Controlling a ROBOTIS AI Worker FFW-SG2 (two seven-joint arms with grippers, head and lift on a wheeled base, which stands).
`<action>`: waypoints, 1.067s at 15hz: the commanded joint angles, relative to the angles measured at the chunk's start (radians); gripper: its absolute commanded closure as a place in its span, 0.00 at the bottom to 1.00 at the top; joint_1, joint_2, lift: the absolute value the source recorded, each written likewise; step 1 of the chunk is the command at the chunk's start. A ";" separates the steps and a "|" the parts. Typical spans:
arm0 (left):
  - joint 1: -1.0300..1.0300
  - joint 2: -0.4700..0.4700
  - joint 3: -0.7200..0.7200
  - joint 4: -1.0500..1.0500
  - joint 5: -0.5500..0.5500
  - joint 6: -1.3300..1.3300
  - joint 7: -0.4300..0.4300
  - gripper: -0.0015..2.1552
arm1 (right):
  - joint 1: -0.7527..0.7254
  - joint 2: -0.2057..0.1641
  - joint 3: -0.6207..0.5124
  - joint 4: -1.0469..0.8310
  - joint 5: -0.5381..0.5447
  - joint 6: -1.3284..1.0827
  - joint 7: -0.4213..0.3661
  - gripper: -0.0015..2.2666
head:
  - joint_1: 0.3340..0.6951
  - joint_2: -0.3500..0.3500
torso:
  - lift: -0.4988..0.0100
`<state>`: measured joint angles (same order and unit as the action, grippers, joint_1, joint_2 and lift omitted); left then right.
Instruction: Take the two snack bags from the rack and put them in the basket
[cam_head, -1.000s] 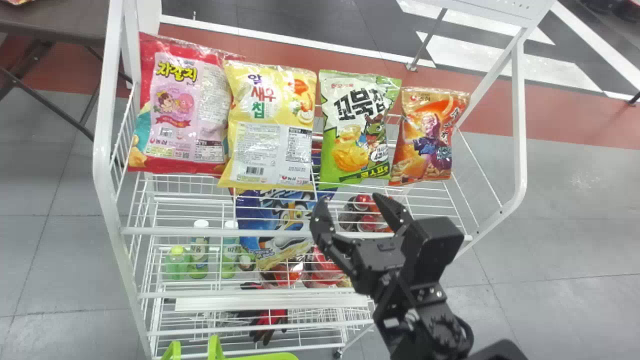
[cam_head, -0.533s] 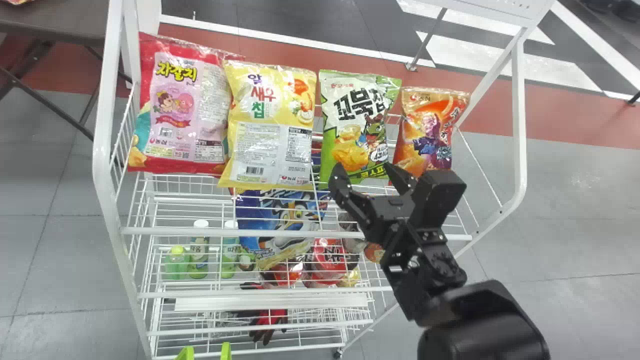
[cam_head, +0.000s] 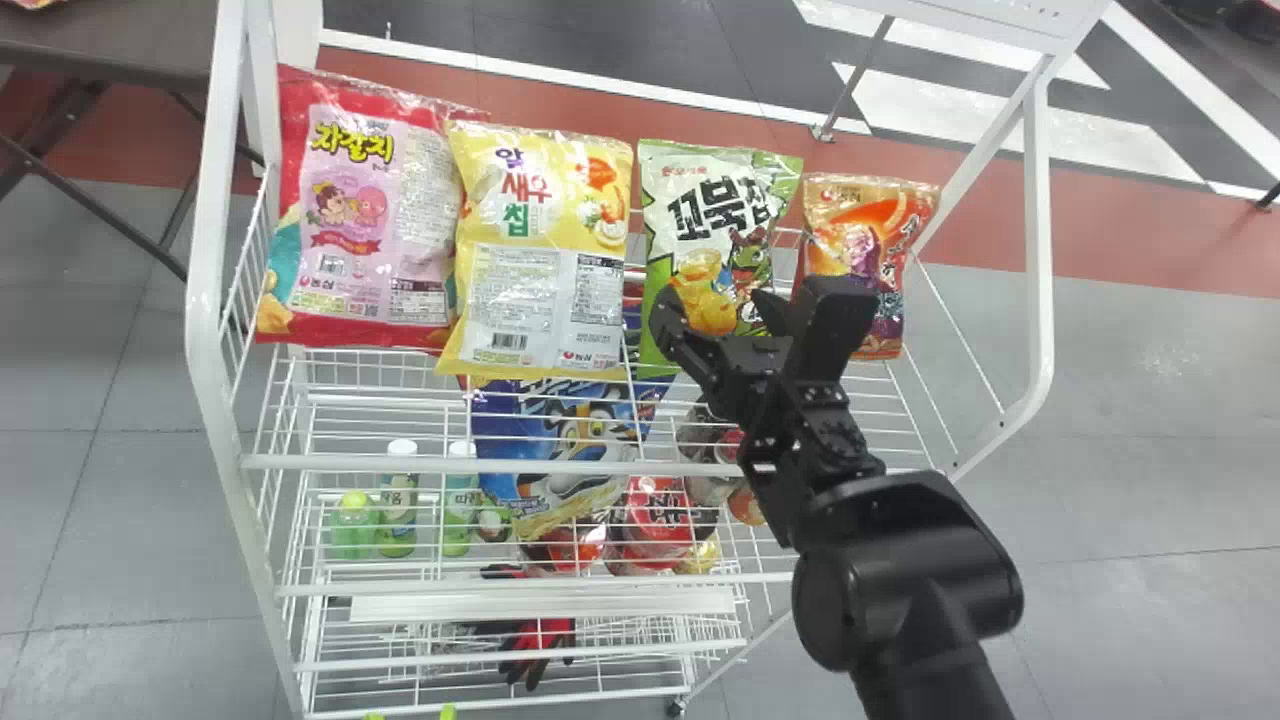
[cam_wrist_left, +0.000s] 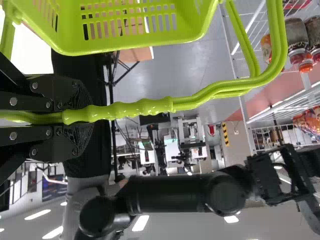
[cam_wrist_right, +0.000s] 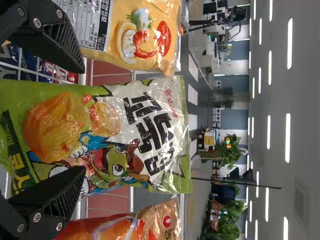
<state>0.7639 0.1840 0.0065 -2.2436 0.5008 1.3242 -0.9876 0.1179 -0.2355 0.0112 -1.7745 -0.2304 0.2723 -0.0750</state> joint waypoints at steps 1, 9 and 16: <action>0.000 0.000 0.007 -0.002 -0.002 0.007 0.000 0.87 | -0.061 0.008 0.009 0.047 0.002 0.000 0.000 0.06 | 1.00 0.00 | 0.96; -0.008 0.022 0.015 -0.004 0.005 0.010 0.010 0.87 | -0.146 0.012 -0.007 0.130 0.017 0.049 -0.003 0.06 | 1.00 0.00 | 0.96; -0.020 0.022 -0.003 0.004 0.002 0.013 0.027 0.87 | -0.141 -0.019 -0.050 0.113 0.005 0.160 0.047 0.45 | 1.00 0.00 | 0.96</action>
<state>0.7444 0.2066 0.0057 -2.2409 0.5040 1.3369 -0.9607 -0.0297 -0.2471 -0.0255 -1.6488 -0.2197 0.4089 -0.0536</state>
